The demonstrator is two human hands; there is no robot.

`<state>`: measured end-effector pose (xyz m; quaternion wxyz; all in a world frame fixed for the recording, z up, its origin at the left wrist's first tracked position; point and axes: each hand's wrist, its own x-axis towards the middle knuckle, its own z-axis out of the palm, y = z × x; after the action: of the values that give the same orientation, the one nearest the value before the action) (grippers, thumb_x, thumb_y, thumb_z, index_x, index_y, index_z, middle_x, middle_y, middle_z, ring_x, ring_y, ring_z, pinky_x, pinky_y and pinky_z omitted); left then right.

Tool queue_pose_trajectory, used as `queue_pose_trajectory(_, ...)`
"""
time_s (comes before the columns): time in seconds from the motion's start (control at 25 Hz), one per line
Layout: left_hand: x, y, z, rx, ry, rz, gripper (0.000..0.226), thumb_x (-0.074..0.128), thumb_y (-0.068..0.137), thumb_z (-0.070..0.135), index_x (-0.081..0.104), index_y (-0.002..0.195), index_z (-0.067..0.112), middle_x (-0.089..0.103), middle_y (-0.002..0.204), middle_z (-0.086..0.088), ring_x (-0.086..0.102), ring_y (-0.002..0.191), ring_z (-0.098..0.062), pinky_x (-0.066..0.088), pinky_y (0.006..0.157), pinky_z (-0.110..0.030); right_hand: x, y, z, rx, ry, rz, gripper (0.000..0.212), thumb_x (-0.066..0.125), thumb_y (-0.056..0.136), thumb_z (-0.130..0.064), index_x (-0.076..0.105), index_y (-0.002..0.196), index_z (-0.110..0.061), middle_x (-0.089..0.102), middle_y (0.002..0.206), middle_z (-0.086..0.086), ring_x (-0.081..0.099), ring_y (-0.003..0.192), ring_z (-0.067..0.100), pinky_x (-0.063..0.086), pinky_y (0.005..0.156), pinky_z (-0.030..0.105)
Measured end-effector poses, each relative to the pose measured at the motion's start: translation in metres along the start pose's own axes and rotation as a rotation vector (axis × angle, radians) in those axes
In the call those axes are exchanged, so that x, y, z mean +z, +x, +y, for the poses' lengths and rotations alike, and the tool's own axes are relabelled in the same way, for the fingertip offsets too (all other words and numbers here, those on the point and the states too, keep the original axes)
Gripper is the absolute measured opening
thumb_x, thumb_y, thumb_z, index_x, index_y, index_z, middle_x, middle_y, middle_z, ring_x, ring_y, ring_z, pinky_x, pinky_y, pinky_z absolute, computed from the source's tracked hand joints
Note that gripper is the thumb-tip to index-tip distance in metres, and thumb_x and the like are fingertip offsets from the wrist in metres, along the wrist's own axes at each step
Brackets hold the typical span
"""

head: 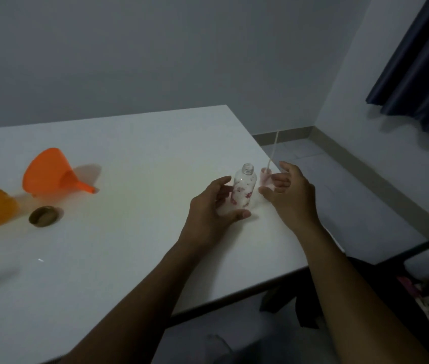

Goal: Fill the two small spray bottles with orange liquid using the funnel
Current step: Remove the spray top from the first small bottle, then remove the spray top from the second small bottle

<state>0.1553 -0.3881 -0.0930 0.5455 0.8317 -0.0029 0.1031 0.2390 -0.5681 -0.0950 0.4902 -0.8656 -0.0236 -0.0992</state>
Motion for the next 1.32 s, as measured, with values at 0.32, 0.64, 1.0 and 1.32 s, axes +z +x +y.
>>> queue_pose_trajectory(0.32,-0.113,-0.132,-0.012,-0.061,0.224,0.226,0.042,0.071,0.083,0.033,0.059,0.123,0.03,0.064,0.113,0.016,0.057,0.103,0.009,0.048,0.088,-0.013,-0.005,-0.107,-0.034,-0.057,-0.232,-0.194,0.011,0.07,0.09,-0.014,0.064,0.098,-0.02,0.063,0.099,0.002,0.056,0.079,0.004,0.037,0.06,0.014)
queue_pose_trajectory(0.64,-0.154,-0.207,-0.03,-0.178,0.228,0.887,0.034,0.073,0.081,0.025,0.052,0.108,0.025,0.056,0.104,0.006,0.058,0.089,-0.006,0.055,0.074,-0.029,0.062,-0.162,-0.078,-0.621,-0.12,-0.469,0.029,0.066,0.092,-0.01,0.066,0.121,-0.016,0.063,0.118,-0.004,0.061,0.105,0.007,0.052,0.093,0.02)
queue_pose_trajectory(1.0,-0.23,-0.192,-0.069,-0.492,0.161,0.852,0.064,0.06,0.084,0.052,0.036,0.136,0.024,0.041,0.143,-0.004,0.04,0.132,-0.028,0.036,0.106,-0.056,0.106,-0.17,-0.08,-0.633,-0.334,-0.664,0.052,0.05,0.103,-0.034,0.04,0.153,-0.023,0.032,0.161,-0.012,0.021,0.151,0.005,0.008,0.118,0.015)
queue_pose_trajectory(1.32,-0.213,-0.144,-0.047,-0.071,0.464,0.331,0.031,0.067,0.085,0.029,0.062,0.114,0.02,0.061,0.122,-0.001,0.058,0.103,-0.016,0.046,0.083,-0.026,0.106,-0.147,-0.129,-0.25,0.148,-0.587,0.033,0.076,0.086,-0.039,0.07,0.115,-0.028,0.073,0.094,-0.008,0.072,0.079,0.01,0.058,0.07,0.026)
